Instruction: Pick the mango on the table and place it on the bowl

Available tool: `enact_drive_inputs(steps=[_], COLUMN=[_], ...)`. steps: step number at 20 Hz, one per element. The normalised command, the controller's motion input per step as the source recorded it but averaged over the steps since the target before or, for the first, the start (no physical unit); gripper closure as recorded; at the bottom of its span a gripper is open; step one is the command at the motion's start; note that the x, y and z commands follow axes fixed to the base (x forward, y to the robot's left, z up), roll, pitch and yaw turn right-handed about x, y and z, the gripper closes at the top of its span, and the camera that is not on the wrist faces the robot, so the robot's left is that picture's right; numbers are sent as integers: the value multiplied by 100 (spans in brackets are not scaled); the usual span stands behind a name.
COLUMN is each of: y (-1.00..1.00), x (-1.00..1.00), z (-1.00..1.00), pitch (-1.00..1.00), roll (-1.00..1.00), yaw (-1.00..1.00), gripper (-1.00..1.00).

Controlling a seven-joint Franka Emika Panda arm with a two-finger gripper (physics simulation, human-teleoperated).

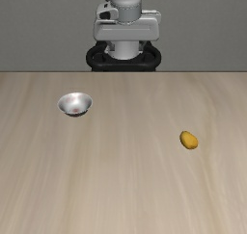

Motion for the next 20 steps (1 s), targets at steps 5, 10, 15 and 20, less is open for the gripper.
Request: enact_drive_inputs(steps=[5,10,15,20], y=[100,100,100,20], x=[0,0,0,80], z=[0,0,0,0], pitch=[0,0,0,0], roll=[0,0,0,0], yaw=[0,0,0,0], gripper=[-100,-100,-100,-100])
